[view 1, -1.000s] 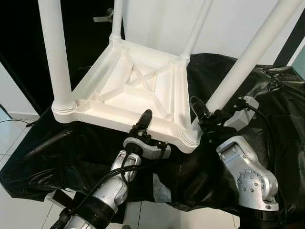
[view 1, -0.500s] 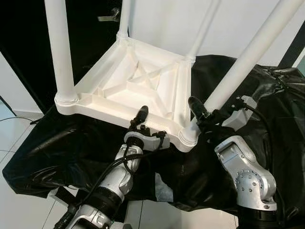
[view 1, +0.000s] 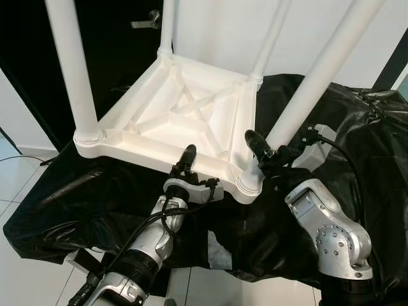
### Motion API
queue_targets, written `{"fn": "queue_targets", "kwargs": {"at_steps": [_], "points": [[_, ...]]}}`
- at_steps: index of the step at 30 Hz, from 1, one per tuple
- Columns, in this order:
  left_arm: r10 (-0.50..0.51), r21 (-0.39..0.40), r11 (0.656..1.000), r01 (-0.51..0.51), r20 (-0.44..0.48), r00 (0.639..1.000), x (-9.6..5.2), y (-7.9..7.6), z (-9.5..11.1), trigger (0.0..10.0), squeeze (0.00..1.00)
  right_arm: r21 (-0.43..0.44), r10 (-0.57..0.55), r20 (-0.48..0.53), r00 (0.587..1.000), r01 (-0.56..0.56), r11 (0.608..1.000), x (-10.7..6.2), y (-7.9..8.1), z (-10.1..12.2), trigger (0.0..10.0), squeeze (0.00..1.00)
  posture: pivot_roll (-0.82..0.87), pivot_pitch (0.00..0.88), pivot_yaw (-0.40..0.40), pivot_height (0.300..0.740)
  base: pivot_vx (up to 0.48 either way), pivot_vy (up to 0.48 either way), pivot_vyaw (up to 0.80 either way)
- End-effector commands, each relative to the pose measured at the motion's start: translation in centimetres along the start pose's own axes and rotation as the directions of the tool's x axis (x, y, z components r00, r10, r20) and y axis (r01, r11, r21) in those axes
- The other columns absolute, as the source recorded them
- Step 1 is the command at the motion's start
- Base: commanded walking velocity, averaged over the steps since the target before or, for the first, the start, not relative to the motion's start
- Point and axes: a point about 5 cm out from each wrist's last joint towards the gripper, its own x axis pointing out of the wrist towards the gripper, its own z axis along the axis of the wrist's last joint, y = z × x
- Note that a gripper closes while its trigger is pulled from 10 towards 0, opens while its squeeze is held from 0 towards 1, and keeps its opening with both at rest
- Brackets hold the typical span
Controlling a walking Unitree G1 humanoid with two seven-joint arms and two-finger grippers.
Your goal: Building children table
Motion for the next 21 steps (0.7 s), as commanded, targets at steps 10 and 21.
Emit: {"fn": "queue_targets", "kwargs": {"at_steps": [10, 21], "points": [[0.316, -0.047, 0.947, -0.317, -0.019, 0.948, -0.2, 1.6, 0.2, 0.0, 0.00, -0.191, 0.048, 0.027, 0.998, -0.042, 0.981, -1.1, 0.7, 0.5, 10.0, 1.00, -0.04, 0.000, -0.002, 0.740, 0.000, 0.000, 0.00], [0.312, -0.131, 0.941, -0.312, -0.027, 0.950, 0.0, 2.0, 0.6, 10.0, 0.00, -0.384, 0.103, 0.174, 0.979, -0.029, 0.923, -4.4, 1.5, 1.6, 10.0, 0.00, -0.05, 0.009, 0.029, 0.740, 0.000, 0.000, 0.00]]}}
